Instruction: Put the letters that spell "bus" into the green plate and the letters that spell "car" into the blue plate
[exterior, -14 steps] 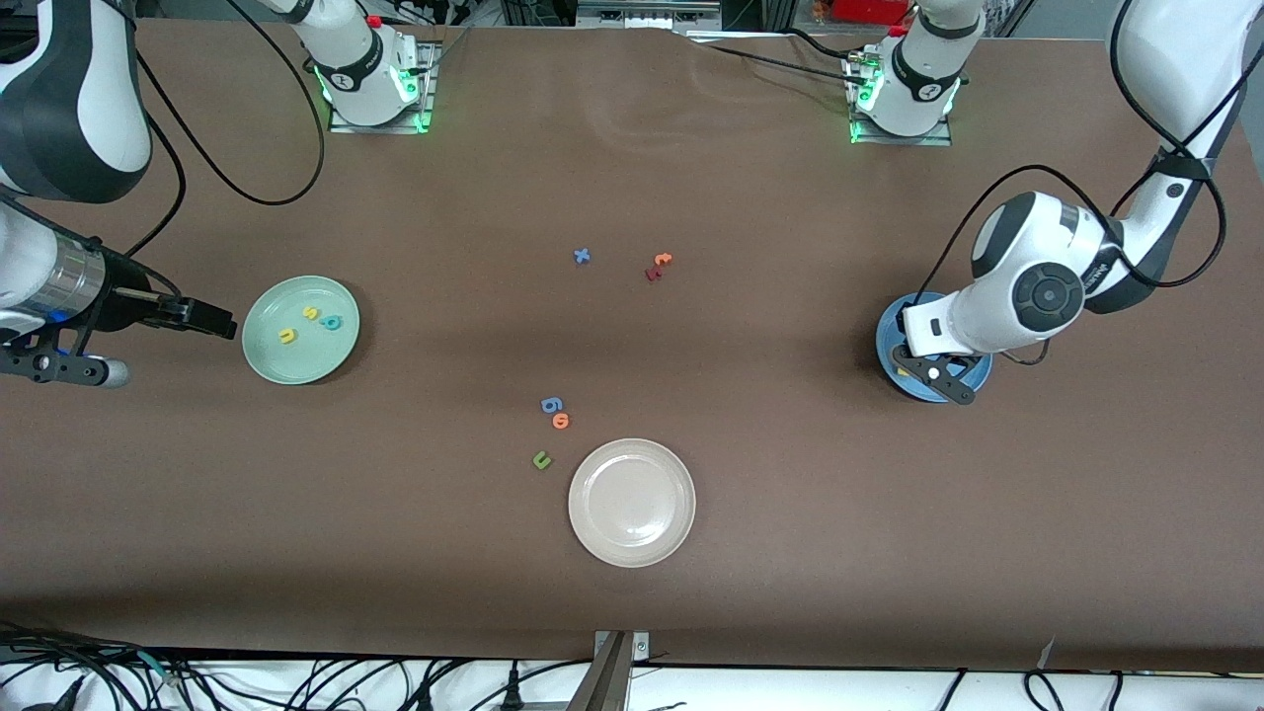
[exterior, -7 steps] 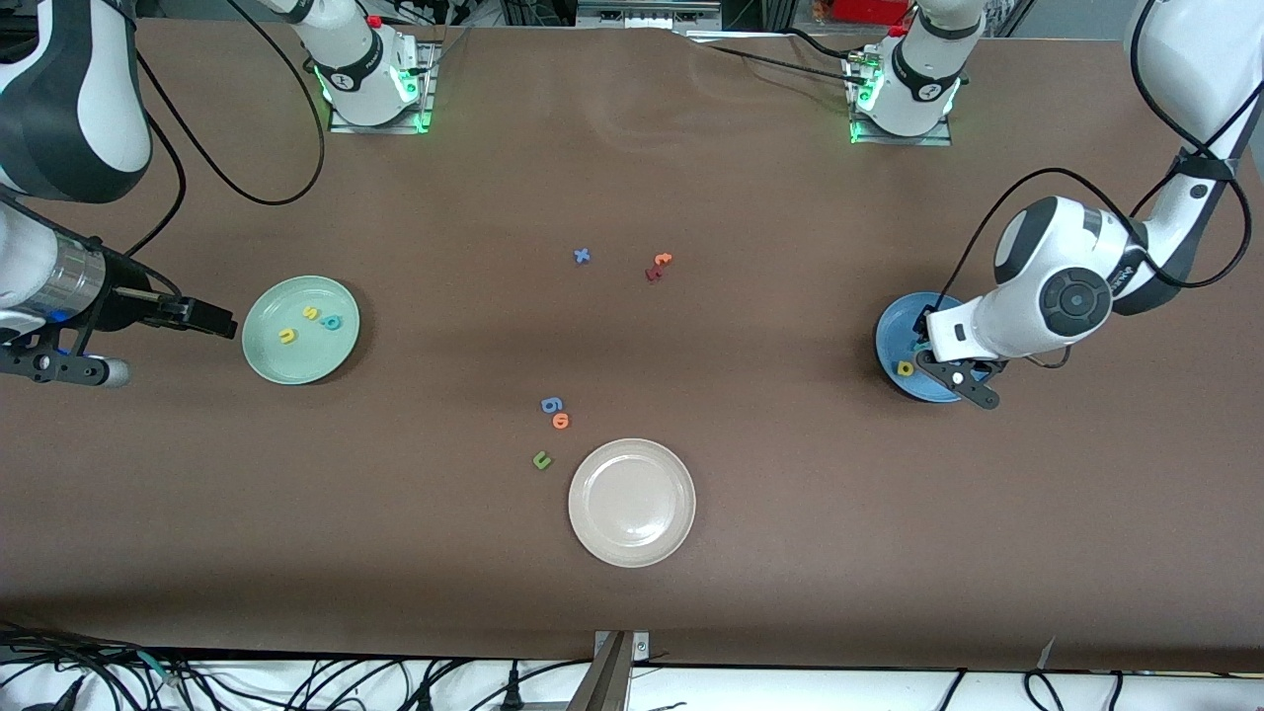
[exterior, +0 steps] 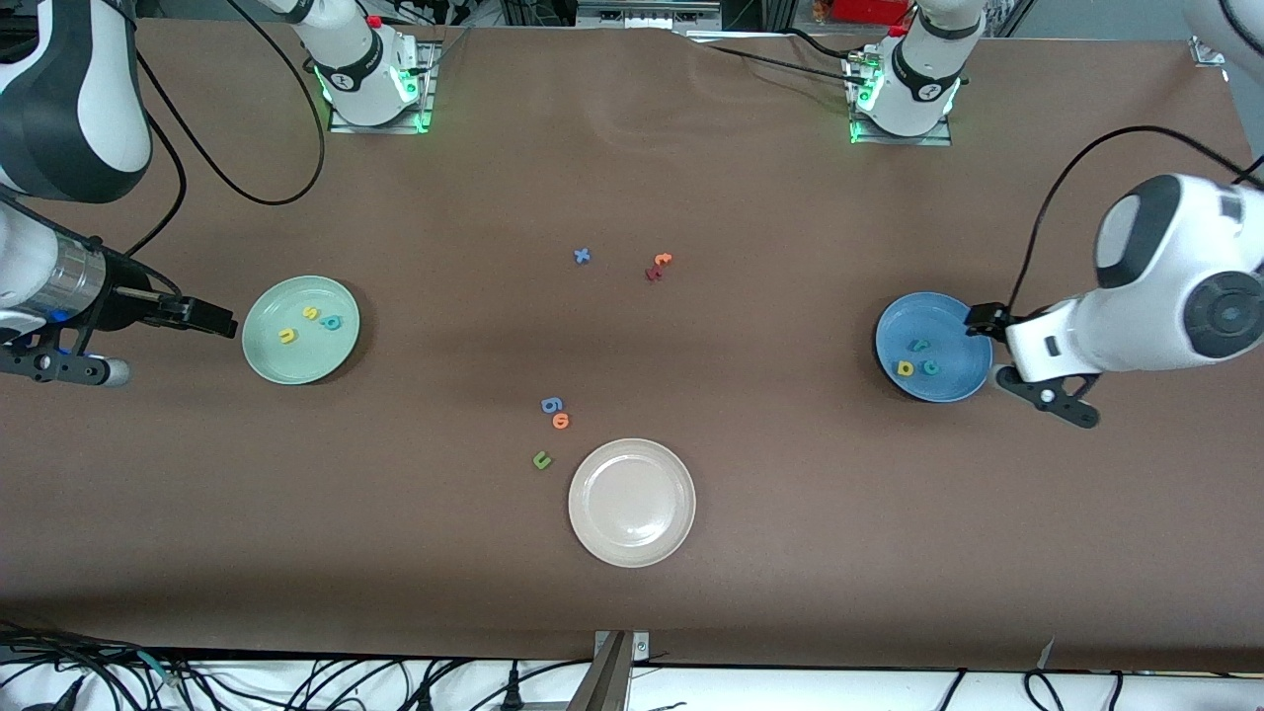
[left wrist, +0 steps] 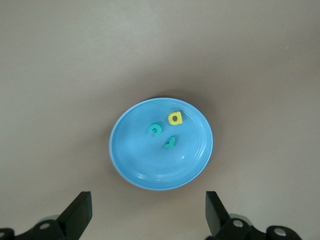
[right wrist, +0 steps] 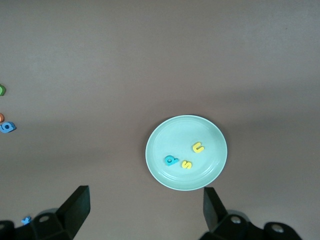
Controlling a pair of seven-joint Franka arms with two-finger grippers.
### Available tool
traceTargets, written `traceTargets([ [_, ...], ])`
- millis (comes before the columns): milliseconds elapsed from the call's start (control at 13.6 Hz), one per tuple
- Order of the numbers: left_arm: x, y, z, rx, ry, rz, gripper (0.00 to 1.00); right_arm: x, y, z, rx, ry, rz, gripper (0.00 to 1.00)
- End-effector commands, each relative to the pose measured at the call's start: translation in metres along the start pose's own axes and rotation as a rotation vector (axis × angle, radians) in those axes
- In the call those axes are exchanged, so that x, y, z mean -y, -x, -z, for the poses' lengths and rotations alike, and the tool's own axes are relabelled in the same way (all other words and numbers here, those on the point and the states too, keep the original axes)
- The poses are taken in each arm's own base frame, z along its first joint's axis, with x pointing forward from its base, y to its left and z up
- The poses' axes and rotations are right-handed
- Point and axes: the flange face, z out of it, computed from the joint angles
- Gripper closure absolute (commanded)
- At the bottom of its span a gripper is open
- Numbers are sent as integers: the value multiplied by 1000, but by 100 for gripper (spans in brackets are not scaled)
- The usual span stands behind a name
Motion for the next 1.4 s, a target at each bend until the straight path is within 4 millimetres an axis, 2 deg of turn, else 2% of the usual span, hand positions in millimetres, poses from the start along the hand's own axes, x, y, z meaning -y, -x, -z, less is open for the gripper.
traceTargets([
  [0,11,12,48,-16,4,31,0,-2,1,6,2,12,4,0],
  [74,13,15,56,-17,4,38,0,-2,1,7,0,12,2,0],
  [441,16,19,63,-18,-1,56,0,-2,1,7,-3,28,-4,0],
  [735,22,36,88,-44,-52,104,0,-3,0,8,-7,23,-9,0],
  [1029,9,52,109,-62,-80,153,0,-2,0,7,-5,20,-9,0],
  [1103,13,57,111,-69,-66,182,0,-2,0,6,-3,23,-3,0],
  [1324,-13,61,107,-86,-84,177,0,-2,0,5,-2,26,-3,0],
])
